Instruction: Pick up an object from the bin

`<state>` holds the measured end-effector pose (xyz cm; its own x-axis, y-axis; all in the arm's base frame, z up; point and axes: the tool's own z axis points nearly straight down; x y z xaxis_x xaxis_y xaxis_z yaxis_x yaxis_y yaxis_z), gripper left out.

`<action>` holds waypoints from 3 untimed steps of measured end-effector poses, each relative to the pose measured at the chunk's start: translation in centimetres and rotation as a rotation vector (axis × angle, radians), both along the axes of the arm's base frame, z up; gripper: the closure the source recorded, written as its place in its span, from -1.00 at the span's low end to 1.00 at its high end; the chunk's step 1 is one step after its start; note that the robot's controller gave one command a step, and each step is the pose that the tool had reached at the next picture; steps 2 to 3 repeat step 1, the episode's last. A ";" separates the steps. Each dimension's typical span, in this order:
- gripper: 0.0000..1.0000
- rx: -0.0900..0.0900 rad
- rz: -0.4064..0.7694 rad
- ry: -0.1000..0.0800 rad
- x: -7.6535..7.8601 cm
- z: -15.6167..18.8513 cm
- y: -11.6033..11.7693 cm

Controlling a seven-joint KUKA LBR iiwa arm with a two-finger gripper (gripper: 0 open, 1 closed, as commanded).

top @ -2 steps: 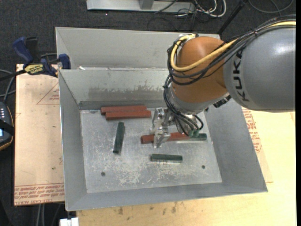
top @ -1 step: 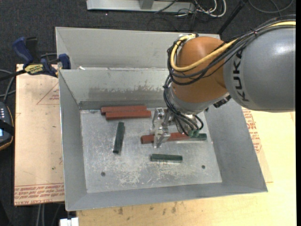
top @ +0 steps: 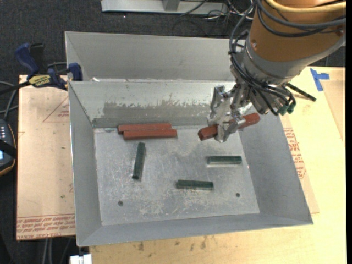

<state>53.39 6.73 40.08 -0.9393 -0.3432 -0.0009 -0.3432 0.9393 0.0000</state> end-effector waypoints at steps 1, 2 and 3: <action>1.00 0.001 0.015 0.000 -0.1 1.4 -0.1; 1.00 0.001 0.015 0.000 -0.1 1.4 -0.1; 1.00 0.001 0.015 0.000 -0.1 1.4 -0.1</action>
Offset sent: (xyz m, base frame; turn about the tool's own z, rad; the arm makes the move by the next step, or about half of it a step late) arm -0.0270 0.0206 0.0130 -0.1942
